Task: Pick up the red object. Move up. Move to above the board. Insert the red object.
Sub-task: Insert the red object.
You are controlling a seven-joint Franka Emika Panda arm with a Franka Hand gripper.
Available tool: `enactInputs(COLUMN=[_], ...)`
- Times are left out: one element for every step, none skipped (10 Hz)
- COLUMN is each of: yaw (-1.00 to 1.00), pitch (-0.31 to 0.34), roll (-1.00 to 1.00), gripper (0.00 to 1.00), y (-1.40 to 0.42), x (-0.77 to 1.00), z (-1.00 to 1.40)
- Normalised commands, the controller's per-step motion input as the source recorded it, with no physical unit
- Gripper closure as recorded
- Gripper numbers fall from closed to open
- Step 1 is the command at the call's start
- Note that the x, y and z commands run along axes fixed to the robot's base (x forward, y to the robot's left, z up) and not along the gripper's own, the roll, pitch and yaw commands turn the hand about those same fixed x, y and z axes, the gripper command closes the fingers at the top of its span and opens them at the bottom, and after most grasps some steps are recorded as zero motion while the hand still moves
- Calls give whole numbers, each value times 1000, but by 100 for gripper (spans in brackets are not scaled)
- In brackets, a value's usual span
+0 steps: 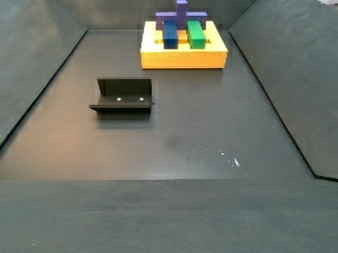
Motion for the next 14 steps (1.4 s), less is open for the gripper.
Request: enactInputs(yaw=[320, 111, 46, 0, -120, -134, 6, 0, -23, -26, -69, -26, -14, 0], pitch=[-74, 0, 0, -33, -11, -103, -83, -16, -111, -106, -89, -69, -66, -74], roll=[141, 269, 320, 373, 460, 359, 117, 0, -10, 0, -3, -1, -13, -24], gripper=[100, 100, 100, 100, 100, 100, 100, 100, 100, 100, 100, 100, 100, 100], y=[0, 0, -134, -294, -374, -446, -223, -34, -26, 0, 0, 0, 0, 0], x=[109, 380, 366, 49, 160, 0, 0, 0, 14, 60, 3, 0, 0, 0], z=[-940, -714, -634, -609, -460, -446, -109, -91, -237, -354, -303, -211, -137, -134])
